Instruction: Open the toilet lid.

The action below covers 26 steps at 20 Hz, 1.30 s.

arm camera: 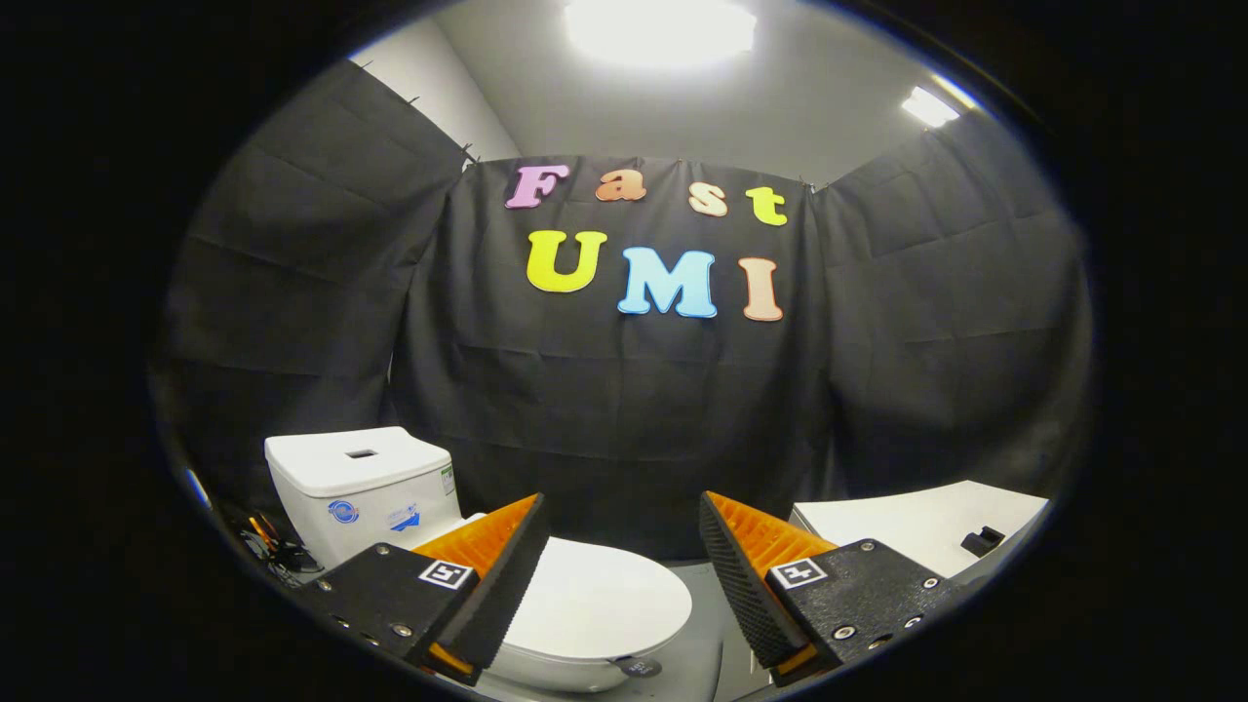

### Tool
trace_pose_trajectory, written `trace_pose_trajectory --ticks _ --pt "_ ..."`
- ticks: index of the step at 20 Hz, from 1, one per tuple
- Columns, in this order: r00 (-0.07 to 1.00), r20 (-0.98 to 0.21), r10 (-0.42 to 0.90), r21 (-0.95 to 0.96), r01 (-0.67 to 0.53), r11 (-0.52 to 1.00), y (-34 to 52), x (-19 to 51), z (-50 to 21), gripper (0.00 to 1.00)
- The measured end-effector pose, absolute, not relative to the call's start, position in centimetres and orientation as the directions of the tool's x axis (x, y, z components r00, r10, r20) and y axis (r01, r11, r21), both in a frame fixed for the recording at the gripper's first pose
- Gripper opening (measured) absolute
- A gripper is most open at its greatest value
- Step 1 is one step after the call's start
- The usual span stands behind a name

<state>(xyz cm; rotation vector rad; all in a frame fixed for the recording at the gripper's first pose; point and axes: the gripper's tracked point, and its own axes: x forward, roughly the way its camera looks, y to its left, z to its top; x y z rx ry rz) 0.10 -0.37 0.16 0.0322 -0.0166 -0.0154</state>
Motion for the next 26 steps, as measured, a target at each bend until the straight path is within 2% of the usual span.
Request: trace_pose_trajectory --ticks 7,13,26 --pt "0.999 0.04 0.01 0.032 -0.011 0.999 0.1 0.0 0.7 0.95" --pt "0.998 0.054 -0.035 0.225 0.023 0.974 -0.9 0.7 1.1 0.95" --pt "0.99 -0.075 -0.122 0.479 0.143 0.866 -3.0 2.7 -4.2 0.96"
